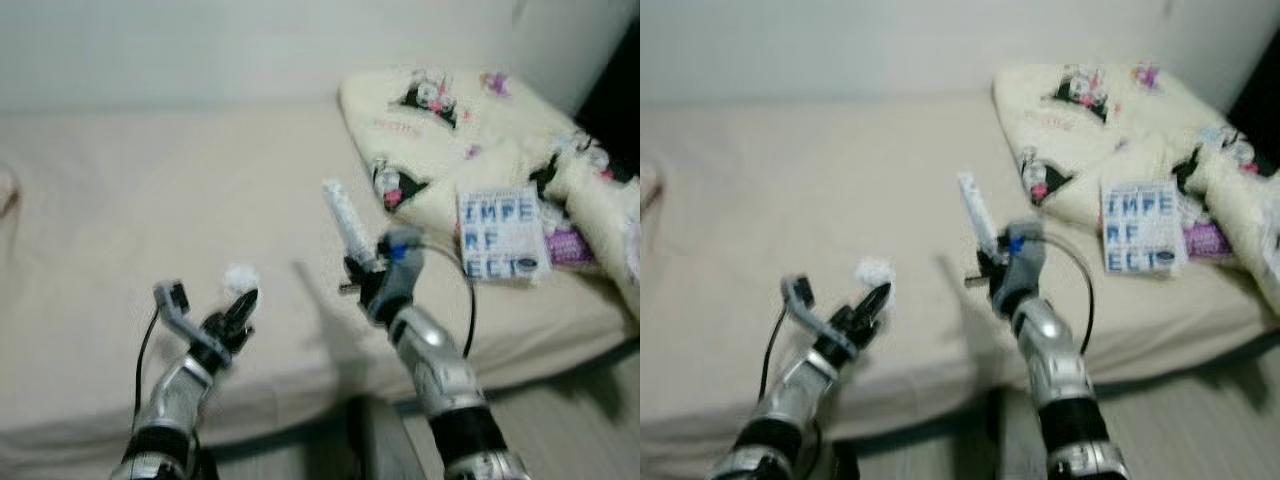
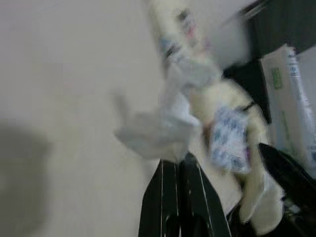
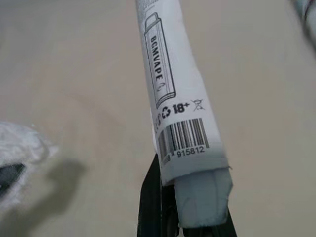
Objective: Clean up the room
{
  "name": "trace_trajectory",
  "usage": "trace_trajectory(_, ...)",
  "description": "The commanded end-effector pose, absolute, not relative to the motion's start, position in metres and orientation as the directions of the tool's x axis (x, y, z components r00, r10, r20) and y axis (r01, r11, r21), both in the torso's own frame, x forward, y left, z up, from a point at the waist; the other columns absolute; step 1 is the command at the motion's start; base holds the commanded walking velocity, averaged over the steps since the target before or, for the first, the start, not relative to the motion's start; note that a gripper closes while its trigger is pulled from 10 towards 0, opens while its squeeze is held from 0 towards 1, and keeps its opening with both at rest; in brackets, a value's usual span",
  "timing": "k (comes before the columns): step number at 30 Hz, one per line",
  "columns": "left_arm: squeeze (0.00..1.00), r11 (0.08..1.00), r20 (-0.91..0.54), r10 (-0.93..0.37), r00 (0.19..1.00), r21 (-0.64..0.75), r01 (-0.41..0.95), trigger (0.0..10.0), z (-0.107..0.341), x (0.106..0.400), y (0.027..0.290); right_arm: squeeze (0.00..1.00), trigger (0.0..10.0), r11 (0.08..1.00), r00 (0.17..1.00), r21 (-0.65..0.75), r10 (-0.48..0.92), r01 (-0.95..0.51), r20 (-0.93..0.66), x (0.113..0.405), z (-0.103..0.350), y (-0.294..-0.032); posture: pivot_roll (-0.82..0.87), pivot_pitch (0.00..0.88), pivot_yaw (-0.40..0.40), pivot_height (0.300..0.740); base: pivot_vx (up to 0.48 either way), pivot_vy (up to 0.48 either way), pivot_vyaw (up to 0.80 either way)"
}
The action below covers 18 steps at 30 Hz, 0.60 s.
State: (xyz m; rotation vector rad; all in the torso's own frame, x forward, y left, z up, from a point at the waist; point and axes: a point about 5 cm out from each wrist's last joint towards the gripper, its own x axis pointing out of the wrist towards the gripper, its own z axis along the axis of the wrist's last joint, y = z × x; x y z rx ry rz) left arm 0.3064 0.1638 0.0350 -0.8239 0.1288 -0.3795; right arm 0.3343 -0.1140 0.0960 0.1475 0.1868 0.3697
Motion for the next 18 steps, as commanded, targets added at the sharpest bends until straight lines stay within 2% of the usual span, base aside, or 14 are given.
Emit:
trace_trajectory(1, 0.00, 0.642, -0.022, -0.345, 0.938, -0.735, 0.220, 10.0, 0.026, 0.301, 0.172, 0.00, 10.0, 0.923, 0.911, 0.173, 0.373, -0.344, -0.177, 0.331, 0.087, -0.115, -0.08, 0.039, -0.017, 0.601, 0.000, 0.000, 0.00)
trace_trajectory(2, 0.00, 0.663, -0.077, -0.310, 0.948, -0.732, 0.158, 10.0, 0.019, 0.295, 0.179, 0.00, 10.0, 0.922, 0.905, 0.170, 0.379, -0.349, -0.195, 0.329, 0.081, -0.114, -0.09, 0.027, -0.014, 0.606, 0.000, 0.000, 0.00)
trace_trajectory(3, 0.00, 0.663, -0.077, -0.310, 0.948, -0.732, 0.158, 10.0, 0.019, 0.295, 0.179, 0.00, 10.0, 0.922, 0.905, 0.170, 0.379, -0.349, -0.195, 0.329, 0.081, -0.114, -0.09, 0.027, -0.014, 0.606, 0.000, 0.000, 0.00)
trace_trajectory(4, 0.00, 0.677, -0.132, -0.255, 0.958, -0.732, 0.079, 10.0, 0.013, 0.290, 0.187, 0.00, 10.0, 0.920, 0.897, 0.167, 0.385, -0.355, -0.217, 0.326, 0.073, -0.113, -0.10, 0.023, -0.013, 0.611, 0.000, 0.000, 0.00)
trace_trajectory(5, 0.00, 0.677, -0.132, -0.255, 0.958, -0.732, 0.079, 10.0, 0.013, 0.290, 0.187, 0.00, 10.0, 0.920, 0.897, 0.167, 0.385, -0.355, -0.217, 0.326, 0.073, -0.113, -0.10, 0.023, -0.013, 0.611, 0.000, 0.000, 0.00)
trace_trajectory(7, 0.00, 0.633, -0.198, -0.093, 0.976, -0.768, -0.095, 10.0, 0.010, 0.288, 0.205, 0.00, 10.0, 0.919, 0.882, 0.138, 0.394, -0.370, -0.258, 0.320, 0.058, -0.114, -0.11, 0.017, -0.014, 0.621, 0.000, 0.000, 0.00)
trace_trajectory(9, 0.00, 0.622, -0.209, -0.056, 0.976, -0.772, -0.129, 10.0, 0.010, 0.289, 0.209, 0.00, 10.0, 0.919, 0.879, 0.131, 0.393, -0.371, -0.270, 0.319, 0.053, -0.115, -0.11, 0.016, -0.014, 0.626, 0.000, 0.000, 0.00)
trace_trajectory(14, 0.00, 0.678, -0.255, -0.066, 0.965, -0.721, -0.144, 10.0, 0.002, 0.285, 0.206, 0.00, 10.0, 0.939, 0.878, 0.073, 0.340, -0.335, -0.337, 0.315, 0.038, -0.129, -0.12, 0.005, -0.015, 0.641, 0.000, 0.000, 0.00)
trace_trajectory(17, 0.00, 0.758, -0.408, -0.087, 0.909, -0.619, -0.206, 10.0, -0.025, 0.260, 0.202, 0.00, 10.0, 0.956, 0.873, 0.021, 0.276, -0.293, -0.401, 0.311, 0.026, -0.146, -0.12, 0.000, -0.012, 0.656, 0.000, 0.000, 0.00)
trace_trajectory(18, 0.00, 0.758, -0.408, -0.087, 0.909, -0.619, -0.206, 10.0, -0.025, 0.260, 0.202, 0.00, 10.0, 0.956, 0.873, 0.021, 0.276, -0.293, -0.401, 0.311, 0.026, -0.146, -0.12, 0.000, -0.012, 0.656, 0.000, 0.000, 0.00)
